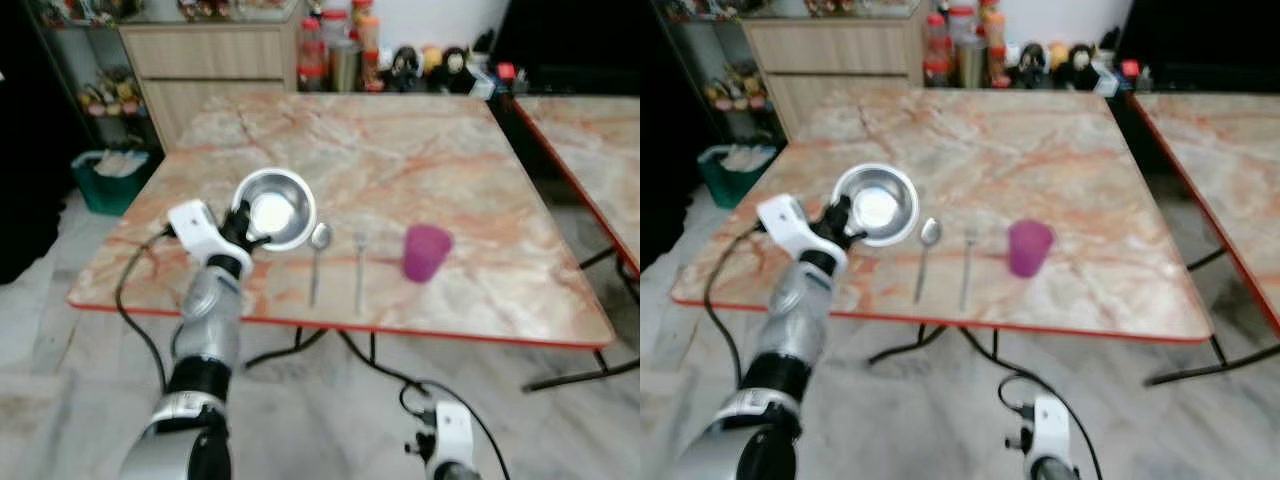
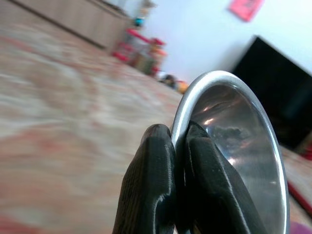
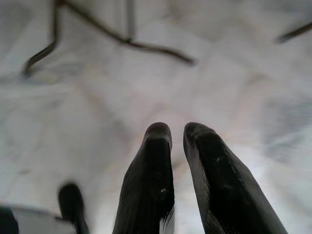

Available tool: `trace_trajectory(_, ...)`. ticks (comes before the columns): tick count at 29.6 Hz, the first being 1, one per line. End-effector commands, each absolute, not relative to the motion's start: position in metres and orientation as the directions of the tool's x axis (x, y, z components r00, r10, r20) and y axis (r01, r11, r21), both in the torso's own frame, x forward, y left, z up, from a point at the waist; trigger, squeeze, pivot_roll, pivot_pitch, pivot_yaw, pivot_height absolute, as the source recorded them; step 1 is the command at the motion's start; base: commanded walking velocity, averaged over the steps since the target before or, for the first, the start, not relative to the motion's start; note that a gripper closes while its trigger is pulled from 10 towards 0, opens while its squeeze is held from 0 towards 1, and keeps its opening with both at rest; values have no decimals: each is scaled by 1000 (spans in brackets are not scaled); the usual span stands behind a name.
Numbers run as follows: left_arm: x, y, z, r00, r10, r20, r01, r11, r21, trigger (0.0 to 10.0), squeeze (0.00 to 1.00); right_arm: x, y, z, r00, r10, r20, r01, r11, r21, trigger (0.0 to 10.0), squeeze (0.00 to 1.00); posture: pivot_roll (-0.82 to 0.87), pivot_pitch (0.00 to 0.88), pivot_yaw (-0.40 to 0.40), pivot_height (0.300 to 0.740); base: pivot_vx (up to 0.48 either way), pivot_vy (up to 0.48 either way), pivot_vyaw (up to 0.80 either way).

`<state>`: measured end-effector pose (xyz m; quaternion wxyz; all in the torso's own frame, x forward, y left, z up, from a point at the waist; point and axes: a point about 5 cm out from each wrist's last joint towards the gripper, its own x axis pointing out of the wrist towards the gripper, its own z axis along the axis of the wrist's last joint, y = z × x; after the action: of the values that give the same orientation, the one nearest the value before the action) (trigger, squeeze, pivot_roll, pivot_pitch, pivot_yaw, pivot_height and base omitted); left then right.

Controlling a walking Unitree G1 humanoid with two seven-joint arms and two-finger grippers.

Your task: Setting the table

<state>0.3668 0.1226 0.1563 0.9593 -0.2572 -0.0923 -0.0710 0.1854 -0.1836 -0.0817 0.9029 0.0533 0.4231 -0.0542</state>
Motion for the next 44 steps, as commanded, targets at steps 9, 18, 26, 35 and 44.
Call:
trace_trajectory(9,371,123,207,915,-96,392,275,859,-431,10000,0,188,-175,-81,646,-34,-763,142,987,76,10000,0,28,0,-9,740,0,-436,0)
trace_trajectory(18,369,118,215,902,-118,415,306,854,-421,10000,0,188,-175,-81,644,-34,-764,144,987,78,10000,0,28,0,-8,740,0,-432,0)
trace_trajectory(26,368,118,215,904,-124,410,308,853,-421,10000,0,189,-175,-81,650,-31,-759,142,987,81,10000,0,29,0,-10,740,0,-430,0)
trace_trajectory(35,367,118,212,908,-128,399,306,853,-422,10000,0,190,-175,-80,657,-20,-754,123,989,81,10000,0,23,0,-9,740,0,-426,430)
trace_trajectory(44,367,117,211,910,-135,392,309,851,-425,10000,0,187,-176,-81,648,-24,-761,129,989,78,10000,0,19,0,-10,740,0,-422,0)
